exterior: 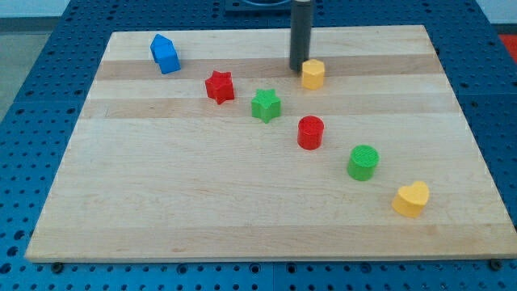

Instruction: Move the yellow hexagon to the top right of the yellow heart

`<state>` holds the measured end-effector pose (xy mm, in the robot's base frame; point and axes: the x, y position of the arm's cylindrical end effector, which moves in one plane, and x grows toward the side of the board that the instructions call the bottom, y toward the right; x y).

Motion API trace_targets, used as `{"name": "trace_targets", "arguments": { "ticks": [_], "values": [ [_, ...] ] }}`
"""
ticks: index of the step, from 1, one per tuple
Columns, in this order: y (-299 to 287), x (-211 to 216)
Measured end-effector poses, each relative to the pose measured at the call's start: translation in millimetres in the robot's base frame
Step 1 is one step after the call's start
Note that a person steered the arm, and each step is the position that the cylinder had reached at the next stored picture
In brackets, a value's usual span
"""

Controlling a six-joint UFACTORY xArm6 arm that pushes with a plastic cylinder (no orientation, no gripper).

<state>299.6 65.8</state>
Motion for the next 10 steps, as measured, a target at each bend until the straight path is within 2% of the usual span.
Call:
{"name": "trace_targets", "arguments": {
  "ticks": [2,3,6,8,10],
  "values": [
    [59,35],
    [71,64],
    [62,53],
    [28,58],
    [51,105]
  ]
}}
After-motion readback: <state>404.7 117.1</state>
